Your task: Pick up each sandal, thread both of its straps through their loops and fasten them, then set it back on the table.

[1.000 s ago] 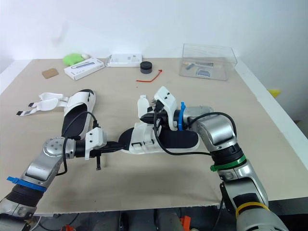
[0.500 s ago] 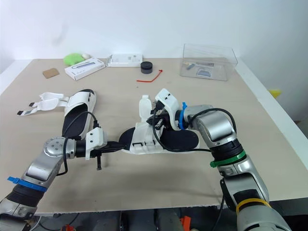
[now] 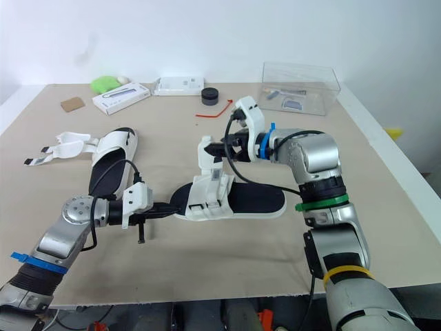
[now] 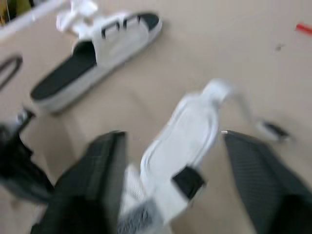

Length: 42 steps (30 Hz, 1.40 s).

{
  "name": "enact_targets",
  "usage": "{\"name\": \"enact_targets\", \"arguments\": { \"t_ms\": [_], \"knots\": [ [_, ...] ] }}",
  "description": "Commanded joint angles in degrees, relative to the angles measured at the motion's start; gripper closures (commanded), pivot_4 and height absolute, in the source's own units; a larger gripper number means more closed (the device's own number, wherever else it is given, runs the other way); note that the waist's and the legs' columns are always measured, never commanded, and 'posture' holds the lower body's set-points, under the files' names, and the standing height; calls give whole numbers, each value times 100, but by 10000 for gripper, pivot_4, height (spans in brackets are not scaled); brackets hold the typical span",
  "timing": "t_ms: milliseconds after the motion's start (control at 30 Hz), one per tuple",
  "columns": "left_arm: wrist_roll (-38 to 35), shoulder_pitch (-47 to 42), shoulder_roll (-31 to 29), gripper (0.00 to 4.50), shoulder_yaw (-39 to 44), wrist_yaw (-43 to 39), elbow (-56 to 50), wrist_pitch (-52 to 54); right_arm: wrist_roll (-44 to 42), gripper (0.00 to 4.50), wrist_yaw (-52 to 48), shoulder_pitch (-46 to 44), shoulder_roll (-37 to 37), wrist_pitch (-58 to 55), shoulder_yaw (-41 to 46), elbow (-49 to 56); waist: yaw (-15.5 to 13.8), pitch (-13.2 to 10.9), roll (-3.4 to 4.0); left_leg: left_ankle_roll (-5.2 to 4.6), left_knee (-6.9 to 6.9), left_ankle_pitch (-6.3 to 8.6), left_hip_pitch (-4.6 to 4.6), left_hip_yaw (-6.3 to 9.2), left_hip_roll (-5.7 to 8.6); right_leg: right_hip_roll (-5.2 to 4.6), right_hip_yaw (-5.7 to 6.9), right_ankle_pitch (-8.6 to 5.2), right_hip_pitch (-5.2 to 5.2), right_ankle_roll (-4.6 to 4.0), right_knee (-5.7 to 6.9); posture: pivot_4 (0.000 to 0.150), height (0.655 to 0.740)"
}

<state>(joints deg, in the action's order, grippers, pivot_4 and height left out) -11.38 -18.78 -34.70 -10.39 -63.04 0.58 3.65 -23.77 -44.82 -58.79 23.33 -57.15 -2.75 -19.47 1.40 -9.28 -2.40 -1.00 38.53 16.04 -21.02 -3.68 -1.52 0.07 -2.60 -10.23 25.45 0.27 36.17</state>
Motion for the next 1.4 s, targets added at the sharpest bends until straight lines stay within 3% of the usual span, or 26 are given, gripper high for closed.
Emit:
{"name": "enact_targets", "arguments": {
  "t_ms": [33, 500, 833, 1400],
  "knots": [
    [164, 63, -22, 45000, -148, -22, 197, 83, -98, 417, -51, -228, -76, 169, 292, -528, 0, 0, 0, 0, 0, 0, 0, 0, 0, 0, 0, 0, 0, -1, 0, 1500, 7400],
    [169, 53, -20, 45000, -137, -32, 231, 55, -159, 417, -988, -1200, -709, 446, 409, -2838, 21, -3, 5, 0, 1, 0, -4, 0, 1, 0, 1, 5, 2, 0, -2, 1500, 7400],
    [171, 204, -104, 45000, -78, 31, 79, 80, -44, 417, -1024, -2036, -1143, 844, 874, -4343, 29, -3, 5, 1, 0, 0, -7, 2, 1, -16, 2, 6, 3, -3, -3, 1500, 7400],
    [192, 227, -42, 45000, -145, 136, 81, 55, -10, 417, -1276, -2458, -1118, 320, 1207, -4688, 46, -4, 7, 2, -1, 1, -12, 3, 2, -23, 3, 6, 7, -3, -4, 1500, 7400]
  ]
}}
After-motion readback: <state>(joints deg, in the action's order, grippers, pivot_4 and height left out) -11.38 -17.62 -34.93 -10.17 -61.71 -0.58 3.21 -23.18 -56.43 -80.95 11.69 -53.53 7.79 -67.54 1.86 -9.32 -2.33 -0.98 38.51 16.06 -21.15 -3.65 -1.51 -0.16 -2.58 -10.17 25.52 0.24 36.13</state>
